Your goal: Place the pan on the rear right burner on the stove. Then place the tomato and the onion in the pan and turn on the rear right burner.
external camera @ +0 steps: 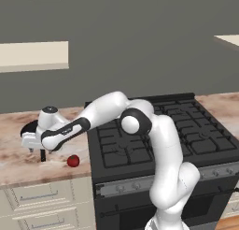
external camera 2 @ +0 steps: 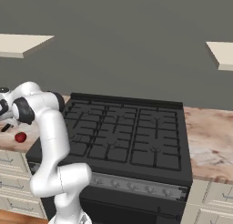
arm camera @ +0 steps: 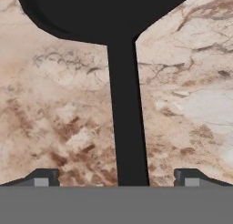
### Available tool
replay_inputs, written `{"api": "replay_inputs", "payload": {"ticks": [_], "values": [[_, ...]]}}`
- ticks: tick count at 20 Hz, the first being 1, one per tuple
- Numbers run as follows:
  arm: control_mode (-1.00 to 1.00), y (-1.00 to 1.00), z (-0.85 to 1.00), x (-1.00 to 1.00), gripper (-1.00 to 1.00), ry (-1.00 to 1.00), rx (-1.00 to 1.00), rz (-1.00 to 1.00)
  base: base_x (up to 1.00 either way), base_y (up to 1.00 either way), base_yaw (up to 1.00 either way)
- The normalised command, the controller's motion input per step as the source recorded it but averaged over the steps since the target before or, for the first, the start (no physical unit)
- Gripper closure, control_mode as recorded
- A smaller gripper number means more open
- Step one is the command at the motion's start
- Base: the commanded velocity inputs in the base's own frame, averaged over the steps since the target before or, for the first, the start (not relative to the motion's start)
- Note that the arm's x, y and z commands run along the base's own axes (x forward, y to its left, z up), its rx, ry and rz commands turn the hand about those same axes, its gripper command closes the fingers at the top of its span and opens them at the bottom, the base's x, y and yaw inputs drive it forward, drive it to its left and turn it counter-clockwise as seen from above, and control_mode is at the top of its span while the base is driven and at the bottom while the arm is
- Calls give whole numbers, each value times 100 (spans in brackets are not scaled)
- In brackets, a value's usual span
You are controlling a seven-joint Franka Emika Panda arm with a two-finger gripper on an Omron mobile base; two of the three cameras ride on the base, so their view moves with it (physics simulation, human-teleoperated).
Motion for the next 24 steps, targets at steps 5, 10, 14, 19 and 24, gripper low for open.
{"api": "replay_inputs", "payload": {"ticks": [5,10,14,19,24], "values": [[-100,0,-7,4,-100,0,0,0,0,0,0],[-100,0,-15,3,-100,0,0,0,0,0,0],[-100,0,-8,0,-100,0,0,0,0,0,0],[-100,0,-9,1,-100,0,0,0,0,0,0],[-100,0,-20,0,-100,0,0,0,0,0,0]]}}
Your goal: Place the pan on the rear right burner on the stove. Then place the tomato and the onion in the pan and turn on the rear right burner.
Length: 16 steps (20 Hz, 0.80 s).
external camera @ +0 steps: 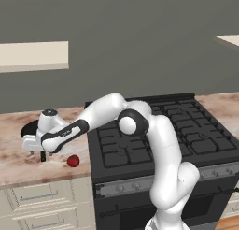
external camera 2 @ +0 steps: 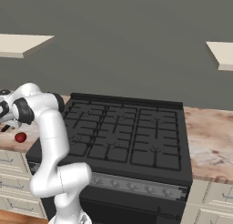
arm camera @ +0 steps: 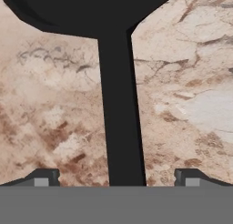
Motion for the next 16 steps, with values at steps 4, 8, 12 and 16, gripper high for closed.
{"api": "replay_inputs", "payload": {"ticks": [4,8,12,16], "values": [[-100,0,-29,0,-100,0,0,0,0,0,0],[-100,0,-43,0,-100,0,0,0,0,0,0],[-100,0,-46,0,-100,0,-1,0,0,0,0],[-100,0,-13,0,-100,2,-1,0,0,0,0]]}}
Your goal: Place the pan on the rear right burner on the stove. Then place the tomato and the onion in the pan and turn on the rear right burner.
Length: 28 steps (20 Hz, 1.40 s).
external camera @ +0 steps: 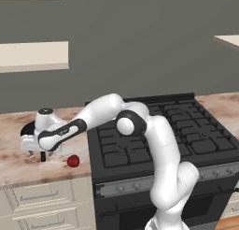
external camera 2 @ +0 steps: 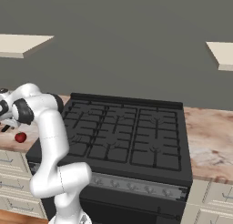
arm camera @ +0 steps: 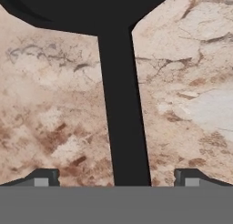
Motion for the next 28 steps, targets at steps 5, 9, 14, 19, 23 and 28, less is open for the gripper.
{"api": "replay_inputs", "payload": {"ticks": [5,9,14,19,23,28], "values": [[-100,0,0,0,100,0,0,0,0,0,0],[-100,0,0,0,100,0,0,0,0,0,0],[-100,0,0,0,100,0,0,0,0,0,0],[-100,0,-6,0,100,0,0,0,0,0,0],[-100,0,0,0,100,0,0,0,0,0,0],[-100,0,21,0,100,0,0,0,0,0,0]]}}
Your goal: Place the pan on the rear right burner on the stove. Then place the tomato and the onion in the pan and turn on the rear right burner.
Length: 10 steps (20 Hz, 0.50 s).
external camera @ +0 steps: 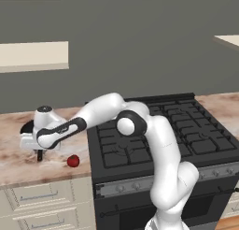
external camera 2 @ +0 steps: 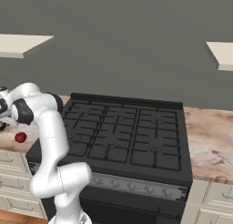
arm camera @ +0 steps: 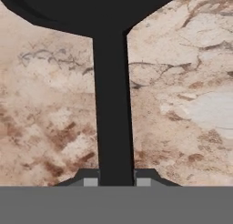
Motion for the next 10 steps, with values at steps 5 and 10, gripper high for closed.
{"api": "replay_inputs", "payload": {"ticks": [5,10], "values": [[-100,0,28,0,100,0,0,0,0,0,0],[-100,-10,32,-5,100,0,0,0,0,0,0]]}}
